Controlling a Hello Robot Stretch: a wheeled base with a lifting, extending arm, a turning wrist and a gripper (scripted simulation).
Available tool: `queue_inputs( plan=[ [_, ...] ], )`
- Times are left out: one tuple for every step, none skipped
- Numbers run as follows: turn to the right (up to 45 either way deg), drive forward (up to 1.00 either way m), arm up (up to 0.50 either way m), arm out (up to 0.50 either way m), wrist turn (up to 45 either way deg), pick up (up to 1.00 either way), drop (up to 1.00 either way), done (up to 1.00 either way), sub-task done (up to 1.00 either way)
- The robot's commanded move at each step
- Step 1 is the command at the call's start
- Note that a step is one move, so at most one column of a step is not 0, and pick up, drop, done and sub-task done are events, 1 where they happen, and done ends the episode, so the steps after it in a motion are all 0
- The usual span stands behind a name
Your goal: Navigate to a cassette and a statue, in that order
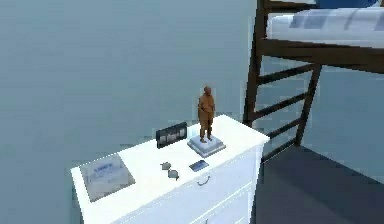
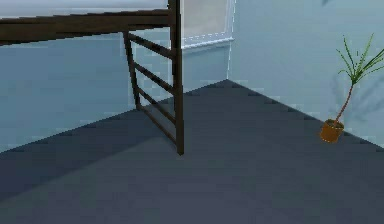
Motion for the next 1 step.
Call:
queue_inputs(
  plan=[
    [0.0,0.00,0.00,0.00,0.0,0.00,0.00,1.00,0.00]
  ],
)
